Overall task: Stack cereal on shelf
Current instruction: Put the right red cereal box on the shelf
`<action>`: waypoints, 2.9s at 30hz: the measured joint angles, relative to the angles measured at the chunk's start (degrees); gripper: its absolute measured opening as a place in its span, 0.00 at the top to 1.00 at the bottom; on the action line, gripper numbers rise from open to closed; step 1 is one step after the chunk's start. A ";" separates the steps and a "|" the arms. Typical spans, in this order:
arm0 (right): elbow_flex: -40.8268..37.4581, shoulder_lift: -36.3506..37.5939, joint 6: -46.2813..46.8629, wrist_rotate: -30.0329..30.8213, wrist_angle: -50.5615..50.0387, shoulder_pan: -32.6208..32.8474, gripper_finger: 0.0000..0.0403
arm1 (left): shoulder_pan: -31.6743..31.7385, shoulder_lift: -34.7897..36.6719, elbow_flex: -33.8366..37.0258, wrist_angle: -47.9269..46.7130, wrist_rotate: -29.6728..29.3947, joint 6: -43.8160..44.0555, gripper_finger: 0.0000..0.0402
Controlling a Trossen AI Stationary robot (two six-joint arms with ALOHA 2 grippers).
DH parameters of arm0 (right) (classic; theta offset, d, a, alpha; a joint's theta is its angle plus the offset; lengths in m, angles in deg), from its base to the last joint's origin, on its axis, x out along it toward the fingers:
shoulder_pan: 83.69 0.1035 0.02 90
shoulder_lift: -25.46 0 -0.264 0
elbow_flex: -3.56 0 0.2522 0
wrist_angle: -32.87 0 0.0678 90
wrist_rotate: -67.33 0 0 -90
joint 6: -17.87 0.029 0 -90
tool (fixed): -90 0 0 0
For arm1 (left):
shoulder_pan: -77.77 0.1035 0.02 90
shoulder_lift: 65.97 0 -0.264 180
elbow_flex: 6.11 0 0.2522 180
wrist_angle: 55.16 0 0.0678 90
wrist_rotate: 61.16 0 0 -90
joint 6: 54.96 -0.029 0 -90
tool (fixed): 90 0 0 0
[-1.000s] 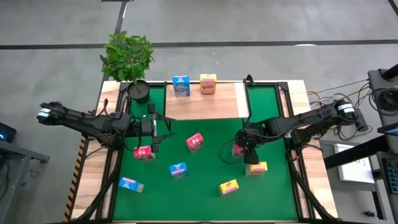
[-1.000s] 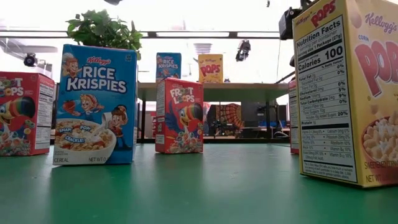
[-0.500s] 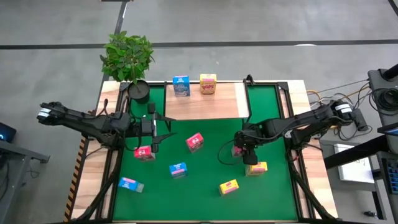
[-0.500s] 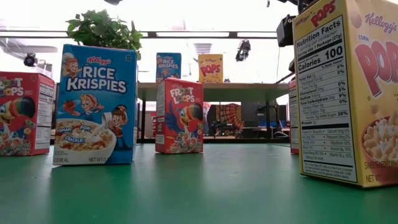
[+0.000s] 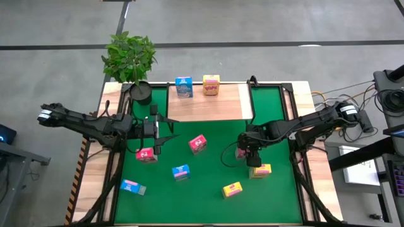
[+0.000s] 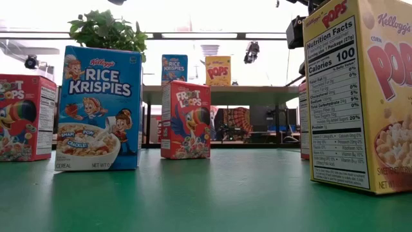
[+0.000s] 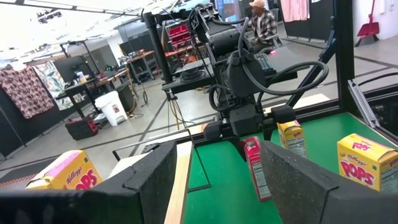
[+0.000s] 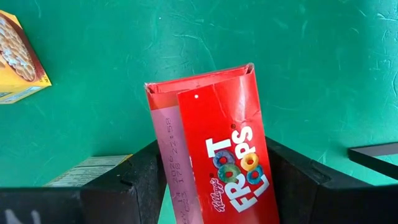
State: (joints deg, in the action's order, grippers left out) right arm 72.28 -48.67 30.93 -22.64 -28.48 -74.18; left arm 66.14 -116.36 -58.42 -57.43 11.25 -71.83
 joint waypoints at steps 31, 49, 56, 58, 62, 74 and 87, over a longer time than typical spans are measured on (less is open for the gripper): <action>0.00 0.00 0.02 0.02 0.40 -0.02 0.46 | 0.00 0.00 0.00 0.00 0.02 0.27 0.46; 0.00 0.00 -0.37 0.02 0.51 -0.02 0.51 | -0.01 0.00 0.00 0.00 0.01 0.91 0.46; 0.00 0.00 -0.04 0.02 0.55 -0.02 0.51 | 0.00 0.00 0.00 -0.01 0.00 0.91 0.46; 0.00 0.00 0.00 0.00 0.55 -0.02 0.52 | -0.02 0.00 0.00 -0.01 0.02 0.91 0.46; 0.00 0.00 0.00 0.00 0.55 -0.02 0.54 | -0.02 0.00 0.00 -0.03 0.00 0.91 0.46; 5.68 -0.07 -0.07 -0.02 -1.97 -0.04 0.55 | 0.00 0.00 0.00 -0.03 0.00 0.91 0.46; 33.15 -2.31 0.06 -0.05 -13.64 -2.76 0.55 | -0.02 0.00 0.00 -0.05 0.02 0.91 0.46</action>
State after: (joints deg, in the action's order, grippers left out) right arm 105.43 -50.98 30.99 -22.68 -42.13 -76.93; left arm 66.11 -116.36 -58.42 -57.48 11.27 -70.93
